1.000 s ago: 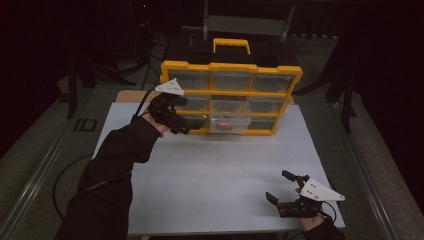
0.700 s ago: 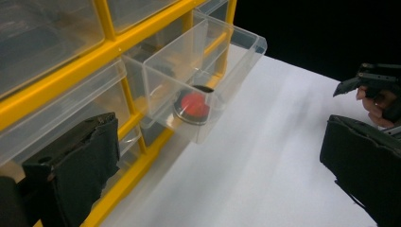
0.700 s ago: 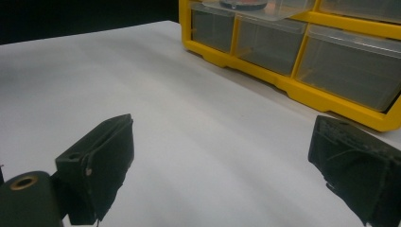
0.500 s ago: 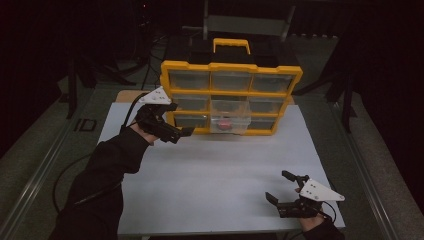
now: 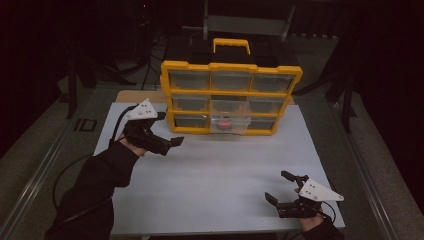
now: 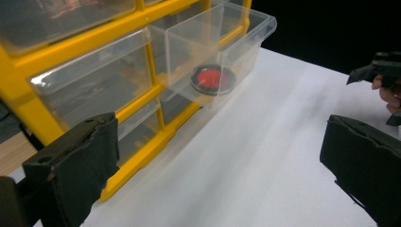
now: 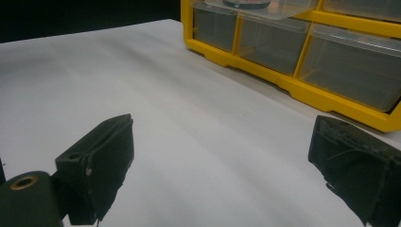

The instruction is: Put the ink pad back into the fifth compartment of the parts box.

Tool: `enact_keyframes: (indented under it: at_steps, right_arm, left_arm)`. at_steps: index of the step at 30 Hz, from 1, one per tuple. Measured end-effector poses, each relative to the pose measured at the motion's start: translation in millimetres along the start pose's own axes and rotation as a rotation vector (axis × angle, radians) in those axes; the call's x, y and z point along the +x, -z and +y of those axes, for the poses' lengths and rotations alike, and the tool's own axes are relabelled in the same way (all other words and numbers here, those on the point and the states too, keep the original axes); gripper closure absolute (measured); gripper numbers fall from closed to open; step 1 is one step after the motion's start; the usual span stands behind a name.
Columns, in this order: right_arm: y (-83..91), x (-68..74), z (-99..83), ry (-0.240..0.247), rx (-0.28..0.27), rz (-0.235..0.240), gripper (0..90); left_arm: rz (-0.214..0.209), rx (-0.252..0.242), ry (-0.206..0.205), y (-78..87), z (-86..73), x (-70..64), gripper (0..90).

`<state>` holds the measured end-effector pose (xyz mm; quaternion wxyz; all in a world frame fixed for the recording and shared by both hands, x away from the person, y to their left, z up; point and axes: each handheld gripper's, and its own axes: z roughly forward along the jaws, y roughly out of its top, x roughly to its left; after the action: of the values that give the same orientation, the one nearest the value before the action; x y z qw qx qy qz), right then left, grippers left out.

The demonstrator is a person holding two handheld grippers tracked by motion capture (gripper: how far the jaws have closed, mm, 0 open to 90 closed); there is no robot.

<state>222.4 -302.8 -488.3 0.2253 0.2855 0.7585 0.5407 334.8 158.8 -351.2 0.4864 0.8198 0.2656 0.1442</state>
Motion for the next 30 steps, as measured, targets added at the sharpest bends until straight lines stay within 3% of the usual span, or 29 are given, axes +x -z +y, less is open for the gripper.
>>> enact_keyframes:
  at_steps: [4, 6, 20, 30]
  right_arm:
    - [-0.1, 0.8, 0.4, -0.002, -0.001, 0.001, 7.6]
    - [-0.1, 0.6, 0.3, -0.002, -0.001, 0.002, 7.6]
    - [-1.1, 1.3, 0.1, 0.002, 0.002, 0.003, 7.6]
    - [-0.5, 1.7, 0.7, 0.005, 0.000, 0.001, 7.7]
  left_arm:
    - [0.014, -0.013, -0.001, 5.3, -8.9, -2.8, 0.0]
    - [0.046, -0.025, -0.017, 7.6, -14.0, -6.4, 0.0]
    - [0.004, -0.031, 0.017, 12.5, -50.7, -19.1, 0.0]
    - [0.013, -0.042, 0.043, 17.6, -85.7, -28.5, 0.0]
